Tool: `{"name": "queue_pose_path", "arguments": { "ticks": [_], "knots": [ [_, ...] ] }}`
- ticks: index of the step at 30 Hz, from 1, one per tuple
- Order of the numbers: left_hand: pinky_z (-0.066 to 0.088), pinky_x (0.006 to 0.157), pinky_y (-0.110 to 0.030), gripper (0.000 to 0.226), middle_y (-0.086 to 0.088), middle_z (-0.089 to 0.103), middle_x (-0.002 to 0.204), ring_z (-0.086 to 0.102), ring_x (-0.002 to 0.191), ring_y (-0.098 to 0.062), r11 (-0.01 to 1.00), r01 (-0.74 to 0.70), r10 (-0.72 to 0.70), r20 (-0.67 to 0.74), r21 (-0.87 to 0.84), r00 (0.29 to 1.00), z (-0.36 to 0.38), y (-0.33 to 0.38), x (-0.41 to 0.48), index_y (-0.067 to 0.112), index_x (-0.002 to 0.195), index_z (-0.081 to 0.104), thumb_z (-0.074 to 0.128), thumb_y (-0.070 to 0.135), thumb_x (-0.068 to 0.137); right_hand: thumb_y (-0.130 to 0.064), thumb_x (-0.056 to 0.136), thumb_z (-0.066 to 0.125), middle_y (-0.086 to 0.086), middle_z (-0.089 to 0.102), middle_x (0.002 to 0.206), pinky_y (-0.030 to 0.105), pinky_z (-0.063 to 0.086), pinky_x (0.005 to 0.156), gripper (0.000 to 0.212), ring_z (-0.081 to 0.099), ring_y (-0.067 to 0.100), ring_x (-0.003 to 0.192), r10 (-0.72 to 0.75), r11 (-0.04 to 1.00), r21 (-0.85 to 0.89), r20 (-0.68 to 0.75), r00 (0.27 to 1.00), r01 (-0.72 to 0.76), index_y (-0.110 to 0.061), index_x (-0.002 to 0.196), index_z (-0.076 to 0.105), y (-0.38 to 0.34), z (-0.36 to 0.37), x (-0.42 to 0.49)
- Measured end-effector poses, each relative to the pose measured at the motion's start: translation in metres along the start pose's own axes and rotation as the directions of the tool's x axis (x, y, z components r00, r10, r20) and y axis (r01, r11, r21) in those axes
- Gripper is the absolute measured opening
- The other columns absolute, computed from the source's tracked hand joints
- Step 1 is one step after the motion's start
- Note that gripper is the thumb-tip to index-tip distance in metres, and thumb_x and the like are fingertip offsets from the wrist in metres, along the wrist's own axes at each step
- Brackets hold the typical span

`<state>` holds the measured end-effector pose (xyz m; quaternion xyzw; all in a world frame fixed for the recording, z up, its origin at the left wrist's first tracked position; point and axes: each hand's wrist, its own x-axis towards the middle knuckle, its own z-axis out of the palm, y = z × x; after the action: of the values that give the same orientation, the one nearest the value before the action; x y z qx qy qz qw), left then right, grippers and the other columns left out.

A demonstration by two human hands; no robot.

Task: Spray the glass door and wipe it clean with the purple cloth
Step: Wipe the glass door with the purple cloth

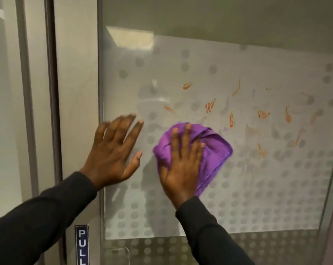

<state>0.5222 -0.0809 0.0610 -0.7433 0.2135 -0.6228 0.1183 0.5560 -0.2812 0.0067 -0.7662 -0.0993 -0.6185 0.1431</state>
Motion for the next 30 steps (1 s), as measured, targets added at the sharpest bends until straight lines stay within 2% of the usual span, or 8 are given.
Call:
{"name": "queue_pose_path", "arguments": {
  "ticks": [3,6,13,16,19,21,26,30],
  "knots": [
    [0.028,0.111,-0.053,0.077,-0.024,0.037,0.155,0.034,0.140,-0.039,0.999,0.011,-0.013,0.035,0.034,0.999,0.003,-0.010,0.013,0.002,0.151,0.042,0.044,0.049,0.090,-0.043,0.100,0.051,0.012,0.006,0.171,0.052,0.000,0.128,0.078,0.007,0.036,0.158,-0.345,0.937,-0.011,0.108,0.932,0.349,-0.018,0.163,0.014,0.010,0.007,-0.042],
    [0.027,0.113,-0.054,0.078,-0.025,0.038,0.156,0.032,0.142,-0.039,0.996,-0.041,0.035,0.080,0.083,0.996,0.009,-0.016,0.010,0.003,0.153,0.040,0.043,0.050,0.090,-0.039,0.099,0.053,0.007,0.006,0.172,0.049,-0.004,0.128,0.077,0.008,0.036,0.158,-0.455,0.883,-0.038,0.184,0.871,0.469,-0.021,0.163,0.014,0.052,-0.003,-0.063],
    [0.023,0.116,-0.054,0.078,-0.022,0.031,0.160,0.030,0.145,-0.038,0.992,-0.055,0.050,0.051,0.113,0.997,0.019,-0.021,0.007,0.005,0.156,0.033,0.037,0.051,0.094,-0.024,0.087,0.046,0.008,0.012,0.171,0.048,0.004,0.129,0.081,0.010,0.027,0.159,0.039,0.995,0.096,-0.059,0.997,-0.033,-0.019,0.163,0.018,0.039,-0.016,0.031],
    [0.023,0.116,-0.054,0.076,-0.022,0.032,0.160,0.030,0.146,-0.038,0.993,-0.060,0.055,0.045,0.105,0.997,0.019,-0.021,0.006,0.005,0.155,0.036,0.037,0.050,0.094,-0.030,0.101,0.040,0.008,0.011,0.171,0.048,0.001,0.129,0.068,0.009,0.029,0.159,-0.219,0.971,0.106,0.022,0.975,0.216,-0.018,0.163,0.016,0.019,-0.005,0.010],
    [0.025,0.115,-0.055,0.076,-0.023,0.035,0.159,0.031,0.145,-0.038,0.994,-0.062,0.058,0.049,0.086,0.997,0.016,-0.020,0.007,0.004,0.153,0.038,0.038,0.050,0.092,-0.038,0.106,0.039,0.006,0.010,0.172,0.048,0.002,0.129,0.063,0.008,0.032,0.158,-0.511,0.860,0.059,0.138,0.849,0.508,-0.020,0.163,0.018,0.042,-0.007,-0.028],
    [0.026,0.114,-0.056,0.076,-0.024,0.036,0.158,0.032,0.144,-0.039,0.994,-0.058,0.053,0.051,0.090,0.997,0.015,-0.019,0.007,0.003,0.153,0.040,0.038,0.050,0.092,-0.041,0.105,0.037,0.000,0.003,0.172,0.045,-0.002,0.129,0.066,0.002,0.030,0.159,-0.490,0.870,0.010,0.120,0.863,0.493,-0.024,0.163,0.011,0.067,-0.017,-0.021],
    [0.026,0.114,-0.058,0.077,-0.024,0.036,0.158,0.032,0.144,-0.040,0.992,-0.063,0.057,0.061,0.105,0.996,0.016,-0.019,0.007,0.003,0.153,0.038,0.037,0.050,0.092,-0.040,0.097,0.039,0.006,0.012,0.171,0.052,0.006,0.128,0.072,0.009,0.027,0.159,-0.019,1.000,0.017,-0.093,0.995,0.021,-0.020,0.163,0.018,0.056,-0.027,0.069],
    [0.027,0.115,-0.058,0.076,-0.023,0.035,0.159,0.033,0.144,-0.040,0.994,-0.062,0.056,0.072,0.093,0.996,0.017,-0.020,0.006,0.004,0.153,0.038,0.038,0.050,0.092,-0.037,0.104,0.035,0.010,0.013,0.171,0.050,0.004,0.129,0.064,0.009,0.029,0.159,-0.275,0.960,0.060,0.000,0.961,0.275,-0.015,0.162,0.021,0.023,-0.013,0.048]
  ]
}}
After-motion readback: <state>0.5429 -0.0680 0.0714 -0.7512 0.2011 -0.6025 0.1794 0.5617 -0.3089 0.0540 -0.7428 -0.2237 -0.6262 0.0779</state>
